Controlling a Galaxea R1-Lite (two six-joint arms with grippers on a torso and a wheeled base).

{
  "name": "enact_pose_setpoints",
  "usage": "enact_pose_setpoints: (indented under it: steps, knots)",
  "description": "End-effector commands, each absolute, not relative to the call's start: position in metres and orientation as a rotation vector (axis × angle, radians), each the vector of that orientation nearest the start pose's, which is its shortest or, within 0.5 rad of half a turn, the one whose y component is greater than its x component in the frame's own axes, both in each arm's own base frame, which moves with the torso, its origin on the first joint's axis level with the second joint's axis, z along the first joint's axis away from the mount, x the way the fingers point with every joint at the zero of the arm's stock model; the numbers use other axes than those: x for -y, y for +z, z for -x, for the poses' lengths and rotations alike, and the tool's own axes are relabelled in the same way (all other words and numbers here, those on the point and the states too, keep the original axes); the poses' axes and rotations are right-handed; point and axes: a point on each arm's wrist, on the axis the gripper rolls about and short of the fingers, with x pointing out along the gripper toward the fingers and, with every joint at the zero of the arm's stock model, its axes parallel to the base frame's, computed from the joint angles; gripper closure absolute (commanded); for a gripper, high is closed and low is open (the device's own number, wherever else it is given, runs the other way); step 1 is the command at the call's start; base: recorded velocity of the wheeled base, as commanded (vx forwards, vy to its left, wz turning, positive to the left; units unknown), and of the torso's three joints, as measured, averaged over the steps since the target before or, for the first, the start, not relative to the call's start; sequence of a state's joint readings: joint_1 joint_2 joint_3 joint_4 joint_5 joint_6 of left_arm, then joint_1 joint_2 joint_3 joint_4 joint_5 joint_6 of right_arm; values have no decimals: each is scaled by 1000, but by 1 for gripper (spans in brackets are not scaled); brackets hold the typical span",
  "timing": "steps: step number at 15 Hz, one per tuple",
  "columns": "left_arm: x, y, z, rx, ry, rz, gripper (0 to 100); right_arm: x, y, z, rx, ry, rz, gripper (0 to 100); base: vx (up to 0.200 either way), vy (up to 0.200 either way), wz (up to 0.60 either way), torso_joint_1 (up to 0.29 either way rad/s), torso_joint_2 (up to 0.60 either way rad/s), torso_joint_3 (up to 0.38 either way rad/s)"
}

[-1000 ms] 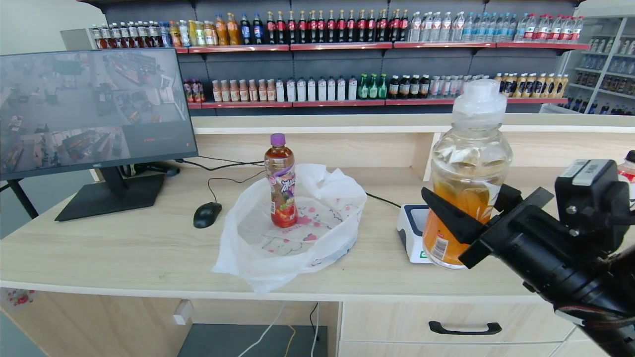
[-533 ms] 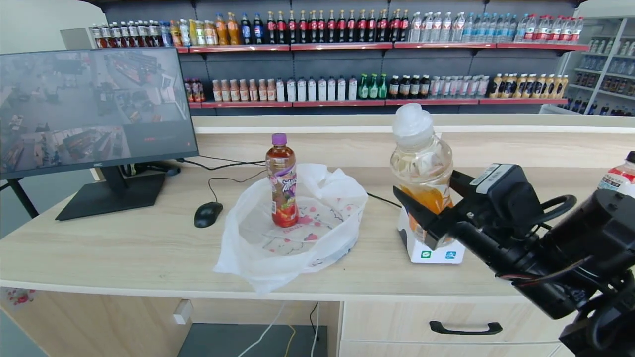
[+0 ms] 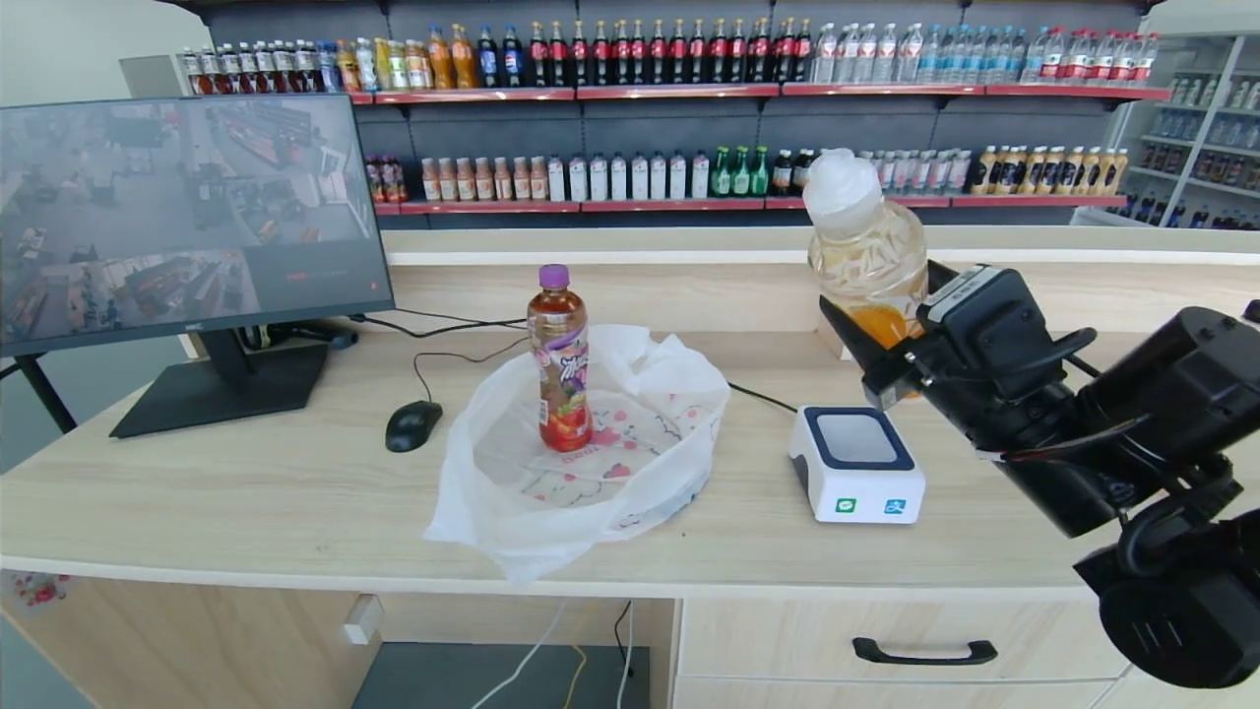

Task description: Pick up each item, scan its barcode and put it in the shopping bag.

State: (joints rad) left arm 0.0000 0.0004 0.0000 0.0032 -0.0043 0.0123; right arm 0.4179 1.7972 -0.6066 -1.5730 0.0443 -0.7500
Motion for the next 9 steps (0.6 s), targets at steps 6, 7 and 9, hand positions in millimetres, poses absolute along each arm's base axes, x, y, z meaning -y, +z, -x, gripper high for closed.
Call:
enact_pose_setpoints:
  steps: [6,7,9]
  knots:
    - [0,75,23,-3,-5,-12,0,-116,161,-279,436,352,787,100,0,0,0,0,0,0]
    - [0,76,23,-2,-5,-12,0,-116,157,-283,441,382,800,100,0,0,0,0,0,0]
    - [0,75,23,-2,-5,-12,0,-114,155,-286,437,380,814,100,0,0,0,0,0,0]
